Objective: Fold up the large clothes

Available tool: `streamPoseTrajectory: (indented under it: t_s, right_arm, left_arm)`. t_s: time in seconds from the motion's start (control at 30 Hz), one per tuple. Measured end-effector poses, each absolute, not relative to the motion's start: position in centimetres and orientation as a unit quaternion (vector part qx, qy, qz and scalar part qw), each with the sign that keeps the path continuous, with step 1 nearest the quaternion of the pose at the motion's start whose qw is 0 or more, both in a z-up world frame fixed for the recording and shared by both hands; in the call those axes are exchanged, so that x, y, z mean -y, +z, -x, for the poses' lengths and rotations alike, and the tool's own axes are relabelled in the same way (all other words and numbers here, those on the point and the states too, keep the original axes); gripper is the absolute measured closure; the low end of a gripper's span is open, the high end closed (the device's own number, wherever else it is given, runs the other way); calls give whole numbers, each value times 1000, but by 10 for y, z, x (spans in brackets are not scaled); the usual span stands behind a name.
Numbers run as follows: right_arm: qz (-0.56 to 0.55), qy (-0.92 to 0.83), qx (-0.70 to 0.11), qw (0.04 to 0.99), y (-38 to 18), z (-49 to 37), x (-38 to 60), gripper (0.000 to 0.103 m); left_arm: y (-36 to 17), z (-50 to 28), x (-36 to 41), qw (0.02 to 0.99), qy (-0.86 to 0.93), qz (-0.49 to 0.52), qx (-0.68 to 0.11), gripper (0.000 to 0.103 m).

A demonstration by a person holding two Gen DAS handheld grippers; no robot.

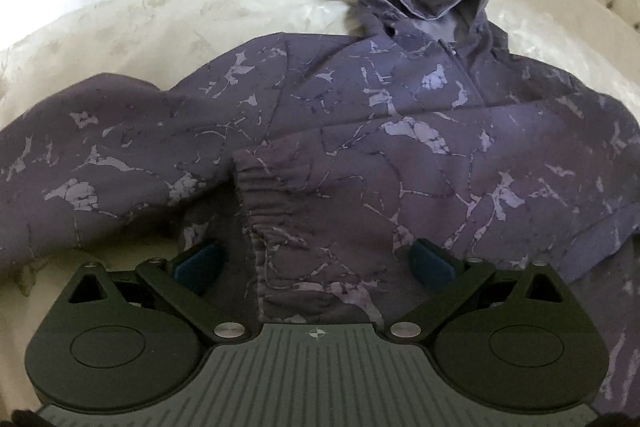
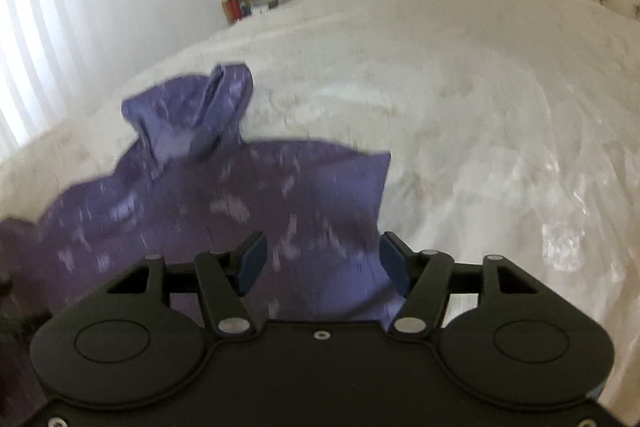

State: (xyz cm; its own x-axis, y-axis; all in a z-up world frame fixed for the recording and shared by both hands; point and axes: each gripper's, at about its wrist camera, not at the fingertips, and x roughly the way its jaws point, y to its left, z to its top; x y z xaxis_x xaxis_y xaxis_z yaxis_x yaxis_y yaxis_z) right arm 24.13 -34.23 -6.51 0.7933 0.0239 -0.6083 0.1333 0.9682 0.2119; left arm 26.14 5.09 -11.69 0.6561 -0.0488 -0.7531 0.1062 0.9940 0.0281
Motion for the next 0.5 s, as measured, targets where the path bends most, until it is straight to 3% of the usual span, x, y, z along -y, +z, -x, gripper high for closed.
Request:
streamPoseTrajectory:
  t_s: [0.13, 0.33, 0.5]
  right_arm:
    - [-109, -31, -322, 940, -66, -272, 346, 38]
    - [-139, -72, -382, 911, -106, -322, 369, 50]
    - [-138, -89, -392, 905, -120, -334, 384, 52]
  left_arm:
    - [-117, -259, -49, 912, -41, -40, -407, 0]
    - [-117, -258, -51, 913, -45, -37, -403, 0]
    - [-118, -259, -50, 913, -48, -36, -403, 0]
